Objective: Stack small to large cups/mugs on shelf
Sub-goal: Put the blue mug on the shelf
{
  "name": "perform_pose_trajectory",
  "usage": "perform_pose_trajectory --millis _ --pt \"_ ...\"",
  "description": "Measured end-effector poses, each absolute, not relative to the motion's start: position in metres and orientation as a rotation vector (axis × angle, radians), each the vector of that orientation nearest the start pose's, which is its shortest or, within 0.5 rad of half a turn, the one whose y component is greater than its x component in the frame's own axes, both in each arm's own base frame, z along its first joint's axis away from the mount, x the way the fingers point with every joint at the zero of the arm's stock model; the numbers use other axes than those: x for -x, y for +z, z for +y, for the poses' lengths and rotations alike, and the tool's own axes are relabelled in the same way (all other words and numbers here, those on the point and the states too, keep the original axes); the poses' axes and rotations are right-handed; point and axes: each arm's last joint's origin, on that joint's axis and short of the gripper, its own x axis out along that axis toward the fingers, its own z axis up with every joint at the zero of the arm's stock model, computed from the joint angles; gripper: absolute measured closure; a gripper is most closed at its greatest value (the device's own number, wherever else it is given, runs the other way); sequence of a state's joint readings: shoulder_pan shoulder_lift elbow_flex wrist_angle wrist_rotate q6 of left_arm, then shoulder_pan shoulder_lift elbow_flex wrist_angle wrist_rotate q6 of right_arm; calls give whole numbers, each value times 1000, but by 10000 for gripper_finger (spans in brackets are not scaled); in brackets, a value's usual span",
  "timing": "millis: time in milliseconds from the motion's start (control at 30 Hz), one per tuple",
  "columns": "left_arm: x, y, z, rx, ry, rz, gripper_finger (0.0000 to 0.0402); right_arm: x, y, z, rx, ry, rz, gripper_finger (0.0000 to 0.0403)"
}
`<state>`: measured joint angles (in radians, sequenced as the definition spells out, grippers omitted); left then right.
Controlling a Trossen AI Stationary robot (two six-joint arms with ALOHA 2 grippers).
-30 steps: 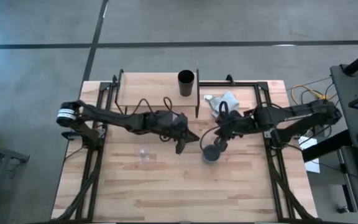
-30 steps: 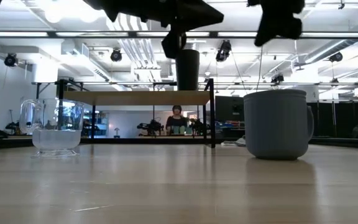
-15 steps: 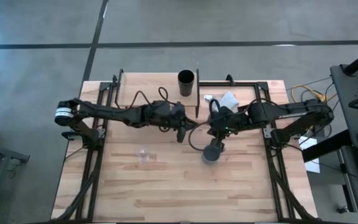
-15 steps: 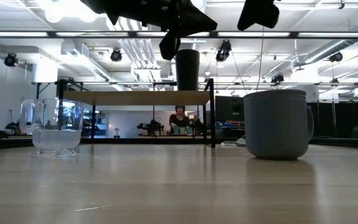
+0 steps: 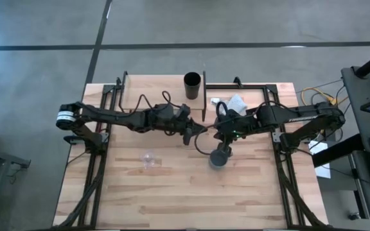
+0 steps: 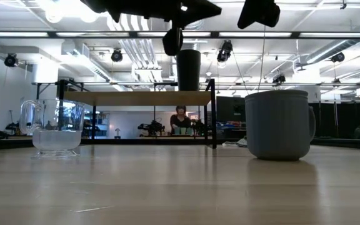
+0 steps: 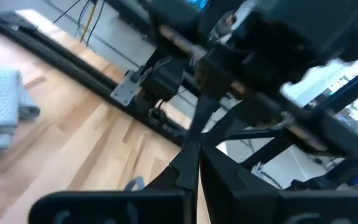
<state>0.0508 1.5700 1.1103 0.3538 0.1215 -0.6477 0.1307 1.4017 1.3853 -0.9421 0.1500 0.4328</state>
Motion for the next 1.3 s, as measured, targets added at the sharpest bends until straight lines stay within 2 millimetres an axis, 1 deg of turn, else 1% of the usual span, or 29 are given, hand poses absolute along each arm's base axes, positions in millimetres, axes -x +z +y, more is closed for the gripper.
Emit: perform_pose_trajectory --millis 233,400,767,1000,1100,1200,1300 --pt "-362 300 15 656 -33 130 402 -275 341 32 -266 -229 919 394" --pt "-363 298 15 657 -30 136 402 -276 341 32 -343 -266 904 394" --pt "-364 297 15 657 -30 138 402 -279 340 32 -348 -269 898 394" --pt "-364 296 15 657 -28 140 402 -281 346 30 -355 -273 827 392" --pt "-364 296 15 657 -28 139 402 -282 349 29 -344 -293 789 371" --pt "-364 296 15 657 -28 140 402 -282 349 29 -282 -267 797 332" --pt "-364 296 15 657 -28 140 402 -282 349 30 -276 -263 798 294"
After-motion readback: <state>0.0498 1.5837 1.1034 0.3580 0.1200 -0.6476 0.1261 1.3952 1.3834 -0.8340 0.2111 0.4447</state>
